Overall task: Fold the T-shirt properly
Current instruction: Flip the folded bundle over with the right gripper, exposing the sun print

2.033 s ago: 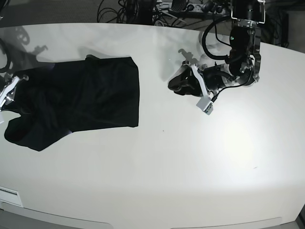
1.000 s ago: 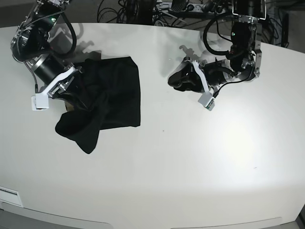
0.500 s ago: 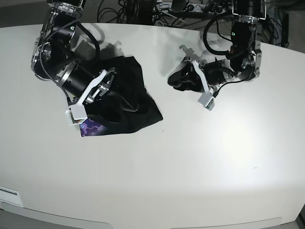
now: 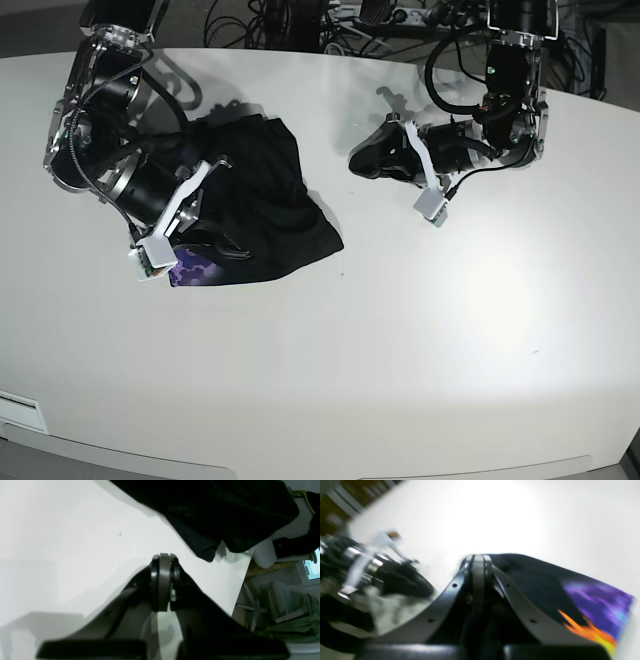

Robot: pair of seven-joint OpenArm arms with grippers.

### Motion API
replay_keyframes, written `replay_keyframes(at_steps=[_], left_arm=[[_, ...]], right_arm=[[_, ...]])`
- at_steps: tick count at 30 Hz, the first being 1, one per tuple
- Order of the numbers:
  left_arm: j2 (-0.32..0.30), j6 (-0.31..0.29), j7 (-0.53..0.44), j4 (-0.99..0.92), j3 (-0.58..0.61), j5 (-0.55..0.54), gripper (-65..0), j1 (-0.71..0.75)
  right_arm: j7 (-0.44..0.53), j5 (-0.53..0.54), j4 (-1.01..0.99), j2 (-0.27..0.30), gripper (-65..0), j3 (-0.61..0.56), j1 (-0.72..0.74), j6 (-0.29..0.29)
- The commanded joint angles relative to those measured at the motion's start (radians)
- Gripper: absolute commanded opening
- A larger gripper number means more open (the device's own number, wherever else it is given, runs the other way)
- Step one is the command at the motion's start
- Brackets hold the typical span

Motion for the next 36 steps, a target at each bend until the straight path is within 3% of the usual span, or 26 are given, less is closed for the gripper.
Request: replay_keyframes(at_steps=[1,7,11,15,23,26,31,36], left_arm=[[-0.01,-0.012,-0.015,0.014,-0.003,-0.022,-65.0,-0.013],[-0.031,-0.012,-0.016,0.014,-0.003,-0.02,-65.0,-0.014],[-0.035,-0.012,-0.024,0.014,-0.003,-0.019,-65.0,-0.014],[-0.035,-0.012,-0.024,0.014,-0.003,-0.02,-65.0,-0.014],[-0.035,-0.012,-0.031,0.014,-0.003,-0.097,-65.0,-0.014],[-0.035,-0.012,-0.031,0.014,-0.003,-0.103,-65.0,-0.014],[-0.035,-0.012,-0.03,0.014,-0.003,-0.138,-65.0,-0.014],[-0.038,-0.012,0.003,0.036,-0.003,-0.203,-65.0,-0.026]], right_arm=[[0.019,-0.001,0.015,0.019,-65.0,0.002,-0.01,0.006],[0.043,-0.106,0.015,0.049,-65.0,0.002,-0.127,0.006],[0.05,-0.061,0.015,0.043,-65.0,0.002,-0.192,0.0],[0.057,0.017,0.015,0.006,-65.0,-0.001,-0.231,0.006],[0.072,0.01,0.009,-0.14,-65.0,-0.051,-0.238,0.006],[0.08,-0.056,0.009,-0.148,-65.0,-0.126,-0.238,0.006],[0.175,-0.136,0.009,-0.143,-65.0,-0.23,-0.23,0.006],[0.184,-0.149,0.019,-0.142,-65.0,-0.241,-0.13,0.006]])
